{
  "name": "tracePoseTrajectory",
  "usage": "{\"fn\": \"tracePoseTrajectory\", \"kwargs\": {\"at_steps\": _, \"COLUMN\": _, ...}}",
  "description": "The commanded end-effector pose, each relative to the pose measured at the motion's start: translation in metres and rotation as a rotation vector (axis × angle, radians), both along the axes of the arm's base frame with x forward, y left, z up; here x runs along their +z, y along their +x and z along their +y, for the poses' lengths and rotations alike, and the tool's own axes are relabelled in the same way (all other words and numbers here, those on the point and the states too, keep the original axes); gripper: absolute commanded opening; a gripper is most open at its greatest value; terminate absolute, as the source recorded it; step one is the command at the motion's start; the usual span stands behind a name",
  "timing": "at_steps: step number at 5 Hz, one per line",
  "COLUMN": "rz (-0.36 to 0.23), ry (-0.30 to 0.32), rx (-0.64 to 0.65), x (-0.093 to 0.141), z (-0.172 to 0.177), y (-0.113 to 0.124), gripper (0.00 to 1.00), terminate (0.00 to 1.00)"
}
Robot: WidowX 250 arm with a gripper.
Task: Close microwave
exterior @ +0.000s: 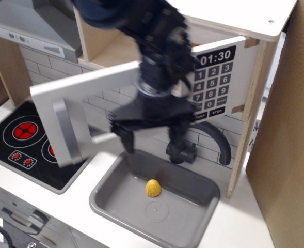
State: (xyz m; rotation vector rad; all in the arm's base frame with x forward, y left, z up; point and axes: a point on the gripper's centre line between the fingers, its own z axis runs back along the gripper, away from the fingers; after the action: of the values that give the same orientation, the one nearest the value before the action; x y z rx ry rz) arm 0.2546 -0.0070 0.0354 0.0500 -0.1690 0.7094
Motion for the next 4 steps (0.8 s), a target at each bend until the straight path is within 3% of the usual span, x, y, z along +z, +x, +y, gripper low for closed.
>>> {"fn": "tracePoseTrajectory", "kwargs": {"at_steps": 1, "rz": -0.152, "ry": 0.049, "rx": -0.276, "x": 0.031, "z": 0.043, "y": 0.039, "gripper": 1.00, "terminate": 0.00}}
{"fn": "tracePoseTrajectory", "kwargs": {"at_steps": 2, "rz": -0.192, "ry": 0.087, "rx": -0.380, "x": 0.038, "z": 0.055, "y": 0.048, "gripper": 1.00, "terminate": 0.00}}
{"fn": "tracePoseTrajectory", "kwargs": {"at_steps": 4, "rz": -0.257, "ry": 0.124, "rx": -0.397, "x": 0.037, "z": 0.078, "y": 0.082, "gripper": 1.00, "terminate": 0.00}}
